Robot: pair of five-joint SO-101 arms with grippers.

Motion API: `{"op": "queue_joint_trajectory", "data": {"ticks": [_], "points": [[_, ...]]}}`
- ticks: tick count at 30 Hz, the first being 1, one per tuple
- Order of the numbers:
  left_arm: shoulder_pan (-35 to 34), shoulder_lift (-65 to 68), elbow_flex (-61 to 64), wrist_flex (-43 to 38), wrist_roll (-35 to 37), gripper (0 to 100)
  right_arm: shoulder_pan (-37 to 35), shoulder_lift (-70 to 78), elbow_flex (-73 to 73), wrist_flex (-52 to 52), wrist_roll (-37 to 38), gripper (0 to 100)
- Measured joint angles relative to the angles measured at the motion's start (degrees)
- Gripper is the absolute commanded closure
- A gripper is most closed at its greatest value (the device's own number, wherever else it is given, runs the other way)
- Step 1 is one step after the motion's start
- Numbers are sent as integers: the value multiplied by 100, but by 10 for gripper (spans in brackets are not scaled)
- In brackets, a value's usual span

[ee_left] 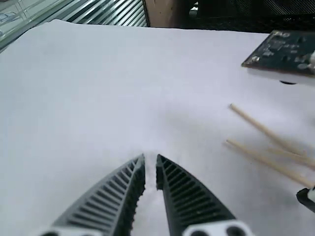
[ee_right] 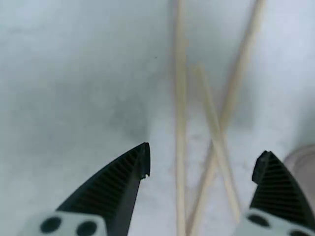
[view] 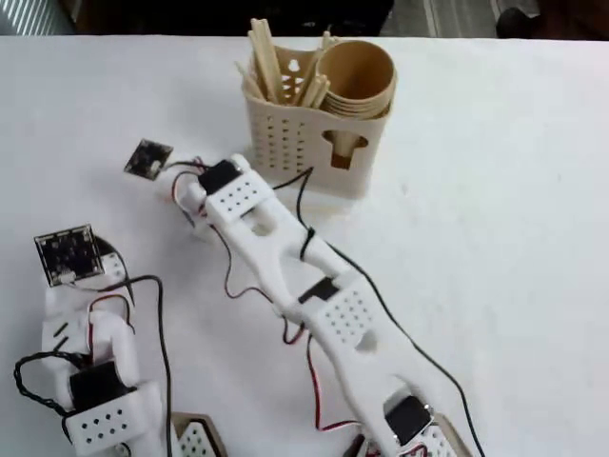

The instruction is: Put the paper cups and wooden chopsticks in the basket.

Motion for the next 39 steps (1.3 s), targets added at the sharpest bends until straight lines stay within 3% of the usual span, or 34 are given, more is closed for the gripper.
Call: {"op": "queue_joint_trajectory", "data": {"ticks": [3, 10, 27, 39], "points": [[0, 0, 0, 0, 0, 935, 53, 431, -545, 325, 0, 723], [0, 0, 0, 0, 0, 935, 105, 1169, -1855, 1248, 0, 985], [0, 0, 0, 0, 0, 935, 141, 1714, -3051, 2321, -9, 980], [0, 0, 0, 0, 0, 935, 123, 440, -3024, 2479, -457, 981]]}}
